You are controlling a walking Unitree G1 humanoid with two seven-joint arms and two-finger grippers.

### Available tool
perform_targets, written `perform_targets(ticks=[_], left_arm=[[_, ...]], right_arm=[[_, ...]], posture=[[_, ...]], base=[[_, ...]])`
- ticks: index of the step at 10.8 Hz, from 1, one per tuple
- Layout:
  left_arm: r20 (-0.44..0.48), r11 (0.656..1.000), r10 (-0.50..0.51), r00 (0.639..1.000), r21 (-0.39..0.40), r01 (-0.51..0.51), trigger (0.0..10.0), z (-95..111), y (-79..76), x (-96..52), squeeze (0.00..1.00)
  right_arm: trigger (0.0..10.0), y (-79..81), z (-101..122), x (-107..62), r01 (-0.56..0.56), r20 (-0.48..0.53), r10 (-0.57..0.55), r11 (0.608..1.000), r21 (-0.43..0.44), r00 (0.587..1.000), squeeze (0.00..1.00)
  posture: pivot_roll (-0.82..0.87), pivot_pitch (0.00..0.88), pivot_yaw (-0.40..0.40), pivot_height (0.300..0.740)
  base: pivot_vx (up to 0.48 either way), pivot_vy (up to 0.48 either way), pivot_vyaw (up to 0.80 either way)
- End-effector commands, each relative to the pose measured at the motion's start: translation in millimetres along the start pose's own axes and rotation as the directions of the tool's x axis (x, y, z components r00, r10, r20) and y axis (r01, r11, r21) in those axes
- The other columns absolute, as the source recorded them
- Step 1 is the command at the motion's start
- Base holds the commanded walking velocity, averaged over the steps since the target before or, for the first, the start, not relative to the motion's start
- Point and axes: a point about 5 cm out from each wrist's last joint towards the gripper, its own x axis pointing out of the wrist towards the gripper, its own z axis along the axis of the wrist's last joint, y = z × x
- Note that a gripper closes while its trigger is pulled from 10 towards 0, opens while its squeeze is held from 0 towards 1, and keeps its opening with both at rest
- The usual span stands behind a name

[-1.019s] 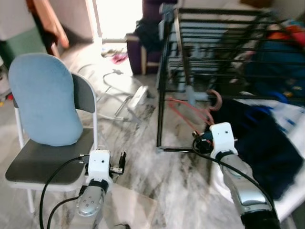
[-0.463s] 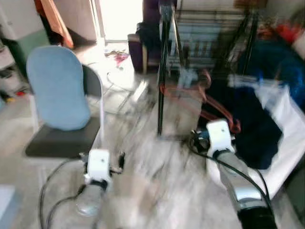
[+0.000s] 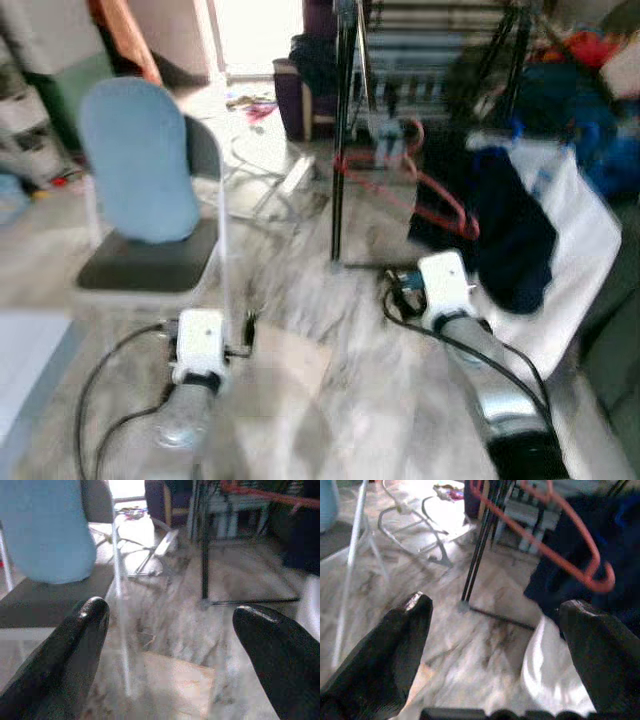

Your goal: Hang hanger

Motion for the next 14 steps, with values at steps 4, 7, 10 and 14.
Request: perform_targets(ticks=[4, 7, 10, 14], left_arm=[[0.061, 1.000, 0.011, 0.998, -0.018, -0.010, 10.0, 12.0, 4.4, 2.0, 0.00], [0.077, 1.000, -0.014, 0.997, -0.018, 0.015, 10.0, 16.1, 0.4, 5.2, 0.00], [0.090, 0.999, -0.034, 0.995, -0.028, 0.037, 10.0, 18.4, -3.9, 6.4, 0.00], [0.091, 0.998, -0.050, 0.995, -0.019, 0.052, 10.0, 18.0, -4.0, 6.4, 0.00]], right_arm=[[10.0, 3.9, 15.4, 2.6, -0.062, 0.062, 0.061, 0.998, 0.007, 0.996, 0.00], [10.0, 7.7, 16.6, 2.2, -0.087, 0.071, 0.086, 0.996, 0.009, 0.994, 0.00], [10.0, 8.5, 19.4, 2.8, -0.090, 0.080, 0.090, 0.996, 0.001, 0.993, 0.00], [10.0, 18.7, 15.0, 1.5, -0.115, 0.071, 0.114, 0.993, 0.009, 0.991, 0.00]], posture=[[-0.06, 0.000, -0.003, 0.740], [-0.06, 0.000, 0.002, 0.740], [-0.09, 0.000, 0.016, 0.740], [-0.07, 0.000, 0.016, 0.740]], base=[[0.000, 0.000, 0.00], [0.000, 0.000, 0.00], [0.000, -0.289, 0.00], [0.000, -0.309, 0.00]])
